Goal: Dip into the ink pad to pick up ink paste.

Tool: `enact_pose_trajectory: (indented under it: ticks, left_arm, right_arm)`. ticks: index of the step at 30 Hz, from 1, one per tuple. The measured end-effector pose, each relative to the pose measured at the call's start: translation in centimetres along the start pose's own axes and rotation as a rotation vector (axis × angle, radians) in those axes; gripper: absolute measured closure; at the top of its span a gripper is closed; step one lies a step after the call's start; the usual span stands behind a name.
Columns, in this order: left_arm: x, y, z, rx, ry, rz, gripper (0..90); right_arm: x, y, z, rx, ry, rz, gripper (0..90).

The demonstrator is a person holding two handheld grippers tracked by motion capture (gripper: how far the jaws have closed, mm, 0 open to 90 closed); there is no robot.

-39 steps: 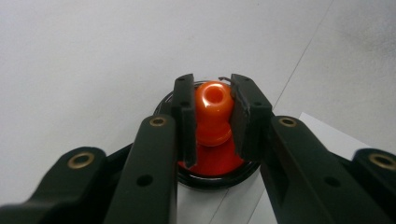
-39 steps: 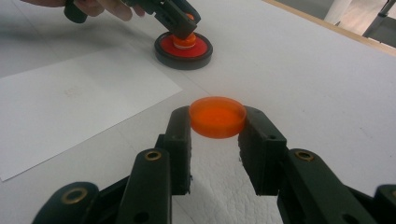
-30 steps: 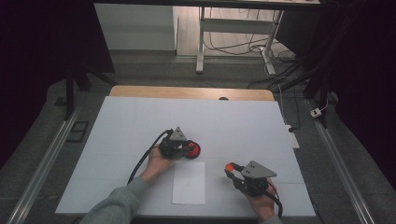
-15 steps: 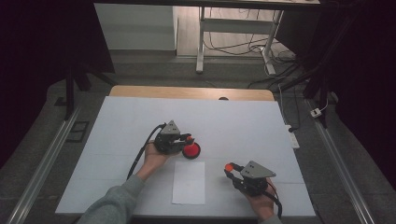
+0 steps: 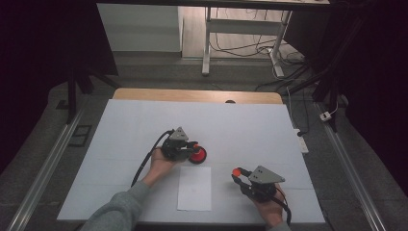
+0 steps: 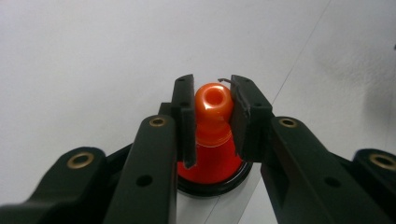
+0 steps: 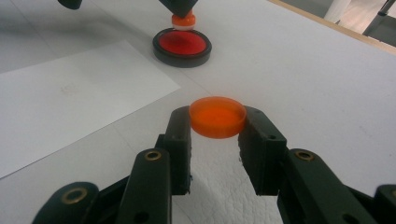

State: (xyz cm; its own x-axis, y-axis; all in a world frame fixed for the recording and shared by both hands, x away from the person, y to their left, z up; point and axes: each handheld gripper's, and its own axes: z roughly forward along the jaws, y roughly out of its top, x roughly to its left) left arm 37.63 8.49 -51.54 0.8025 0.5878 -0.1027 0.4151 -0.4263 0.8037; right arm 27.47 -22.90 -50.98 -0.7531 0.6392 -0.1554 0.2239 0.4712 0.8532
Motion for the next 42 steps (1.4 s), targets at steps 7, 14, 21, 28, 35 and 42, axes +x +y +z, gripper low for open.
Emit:
enact_pose_trajectory:
  ticks: [7, 14, 21, 28, 35, 42]
  left_arm:
    - [0.1, -0.5, 0.8, 0.029, -0.005, -0.003, 71.9]
    - [0.1, -0.6, 0.9, 0.039, 0.0, 0.003, 71.9]
    - [0.1, -0.7, 1.1, 0.031, 0.002, 0.005, 72.0]
    - [-0.1, -1.1, 1.1, 0.009, 0.013, 0.017, 72.2]
    - [-0.4, -1.3, 1.2, 0.003, 0.029, 0.042, 72.3]
    - [-0.5, -1.4, 1.2, -0.004, 0.038, 0.057, 72.4]
  right_arm:
    - [0.0, 0.0, 0.0, 0.002, 0.001, 0.001, 64.3]
    - [-0.1, -0.1, 0.1, 0.01, 0.002, 0.002, 64.3]
    - [-0.1, -0.1, 0.1, 0.009, 0.006, 0.005, 64.3]
    - [0.0, -0.1, 0.1, 0.01, 0.002, 0.004, 64.3]
    - [0.1, 0.0, 0.0, 0.012, 0.002, 0.001, 64.3]
    - [0.0, -0.1, 0.1, 0.011, 0.005, 0.004, 64.3]
